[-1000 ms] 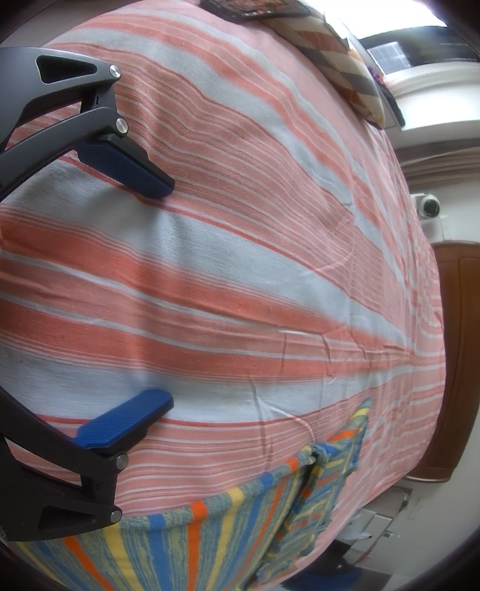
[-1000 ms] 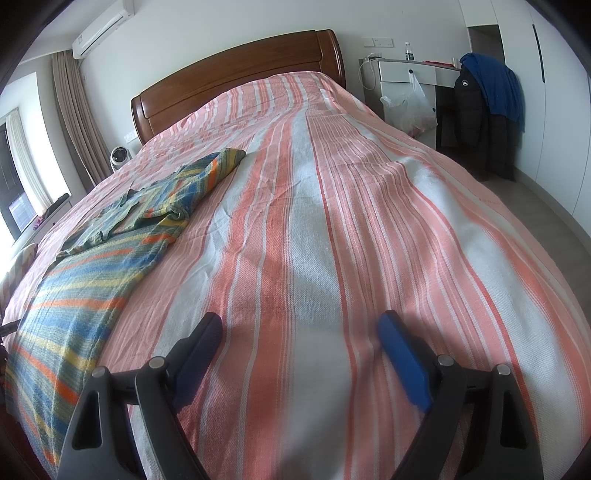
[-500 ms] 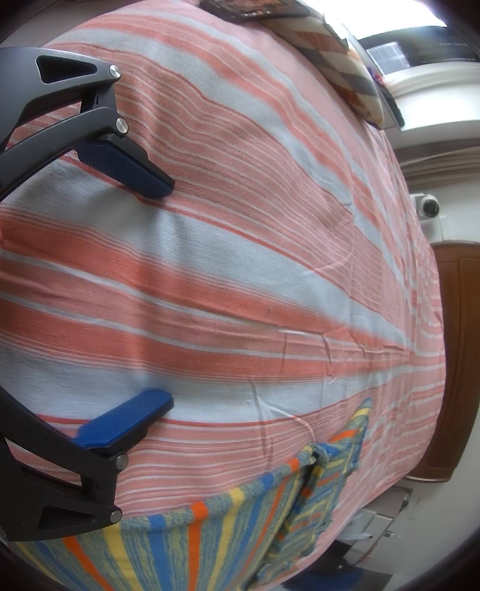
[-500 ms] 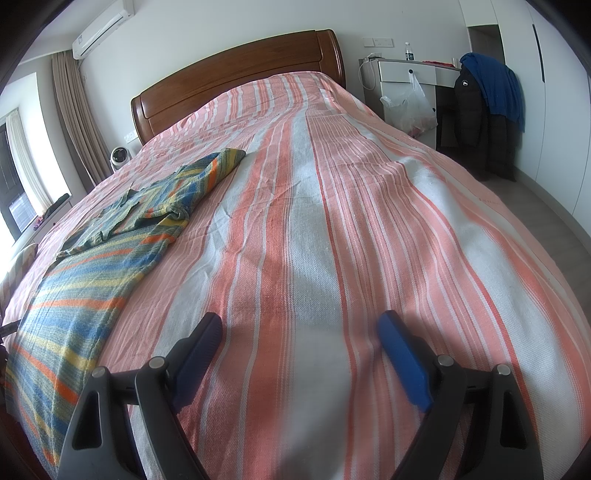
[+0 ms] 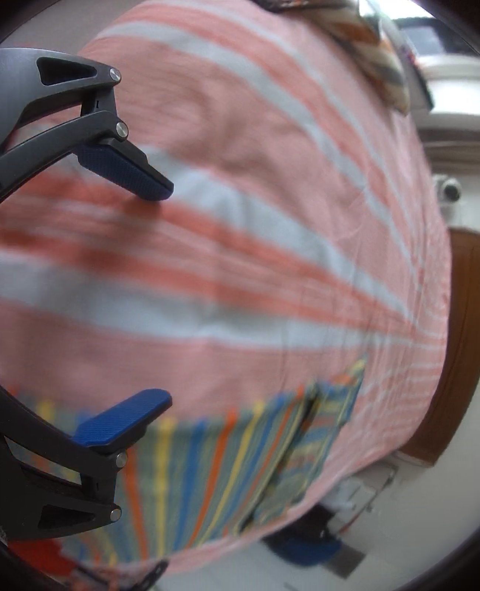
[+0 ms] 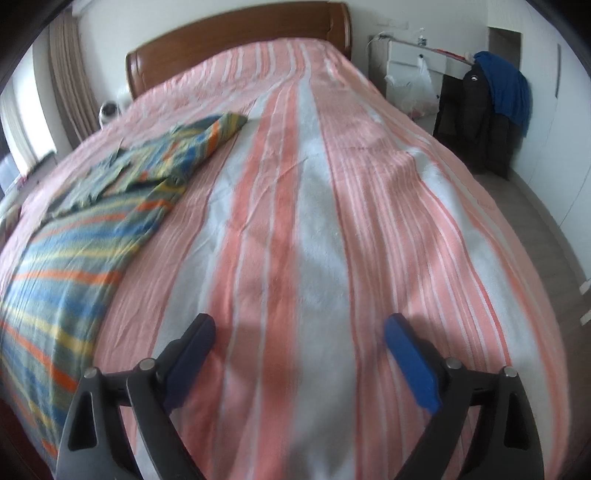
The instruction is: Fold small clothes
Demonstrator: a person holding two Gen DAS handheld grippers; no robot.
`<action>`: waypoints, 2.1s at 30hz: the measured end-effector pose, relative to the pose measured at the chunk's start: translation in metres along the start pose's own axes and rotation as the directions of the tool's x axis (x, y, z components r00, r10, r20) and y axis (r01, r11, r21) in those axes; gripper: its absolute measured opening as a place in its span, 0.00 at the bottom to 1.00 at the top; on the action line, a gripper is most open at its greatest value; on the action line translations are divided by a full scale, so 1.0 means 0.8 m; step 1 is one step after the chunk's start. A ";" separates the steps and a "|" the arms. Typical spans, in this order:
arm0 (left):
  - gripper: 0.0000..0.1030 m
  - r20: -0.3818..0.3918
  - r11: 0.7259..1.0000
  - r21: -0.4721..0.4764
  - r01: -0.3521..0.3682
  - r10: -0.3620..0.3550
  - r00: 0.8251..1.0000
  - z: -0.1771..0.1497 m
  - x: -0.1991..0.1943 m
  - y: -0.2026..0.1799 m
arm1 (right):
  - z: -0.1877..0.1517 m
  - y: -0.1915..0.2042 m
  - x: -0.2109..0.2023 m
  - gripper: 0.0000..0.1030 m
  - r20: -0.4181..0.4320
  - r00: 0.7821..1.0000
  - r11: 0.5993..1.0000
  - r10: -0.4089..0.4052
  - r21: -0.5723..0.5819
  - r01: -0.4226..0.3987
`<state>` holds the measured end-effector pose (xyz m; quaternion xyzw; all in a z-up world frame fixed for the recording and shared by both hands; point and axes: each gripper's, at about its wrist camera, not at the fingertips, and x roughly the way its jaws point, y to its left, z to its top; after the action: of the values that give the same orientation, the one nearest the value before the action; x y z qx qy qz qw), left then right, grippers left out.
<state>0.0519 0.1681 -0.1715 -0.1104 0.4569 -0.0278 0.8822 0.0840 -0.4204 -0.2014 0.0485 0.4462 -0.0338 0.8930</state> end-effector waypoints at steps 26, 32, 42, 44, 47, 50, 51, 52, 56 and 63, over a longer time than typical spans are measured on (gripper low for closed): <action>0.97 -0.265 0.988 0.083 0.133 -0.107 0.958 -0.104 -0.019 -0.062 | -0.098 0.098 -0.112 0.88 -0.180 0.918 0.934 0.353 0.009 -0.358; 0.64 -0.304 0.983 0.157 0.092 -0.040 0.952 -0.115 -0.010 -0.083 | -0.132 0.125 -0.092 0.67 -0.323 0.876 0.927 0.358 0.014 -0.374; 0.02 -0.290 0.970 -0.030 0.241 -0.239 0.927 -0.086 -0.034 -0.057 | -0.114 0.108 -0.107 0.06 -0.231 0.867 0.896 0.442 0.141 -0.420; 0.02 -0.217 0.960 -0.047 0.277 -0.280 0.935 -0.051 -0.038 -0.057 | -0.095 0.101 -0.110 0.06 -0.180 0.873 0.889 0.453 0.156 -0.430; 0.02 -0.117 0.956 -0.033 0.292 -0.294 0.949 0.016 -0.025 -0.068 | -0.047 0.095 -0.100 0.06 -0.090 0.881 0.881 0.465 0.150 -0.449; 0.02 -0.046 0.959 -0.012 0.283 -0.283 0.958 0.091 0.005 -0.089 | 0.017 0.102 -0.076 0.06 -0.018 0.896 0.892 0.443 0.107 -0.439; 0.02 -0.033 0.963 -0.004 0.271 -0.271 0.962 0.114 0.018 -0.097 | 0.041 0.103 -0.067 0.06 0.005 0.901 0.896 0.434 0.094 -0.433; 0.02 -0.023 0.967 0.002 0.254 -0.254 0.967 0.144 0.037 -0.108 | 0.069 0.107 -0.053 0.06 0.029 0.905 0.901 0.425 0.082 -0.425; 0.02 -0.014 0.980 -0.003 0.199 -0.199 0.980 0.228 0.102 -0.128 | 0.167 0.102 0.014 0.06 0.069 0.915 0.908 0.397 0.116 -0.403; 0.08 -0.059 0.995 -0.008 0.098 -0.098 0.993 0.298 0.212 -0.159 | 0.268 0.094 0.145 0.07 0.044 0.934 0.917 0.355 0.179 -0.356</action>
<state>0.3509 0.0592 -0.1460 -0.1341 0.4770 -0.0732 0.8655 0.3313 -0.3731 -0.1623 0.2109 0.4203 0.0875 0.8782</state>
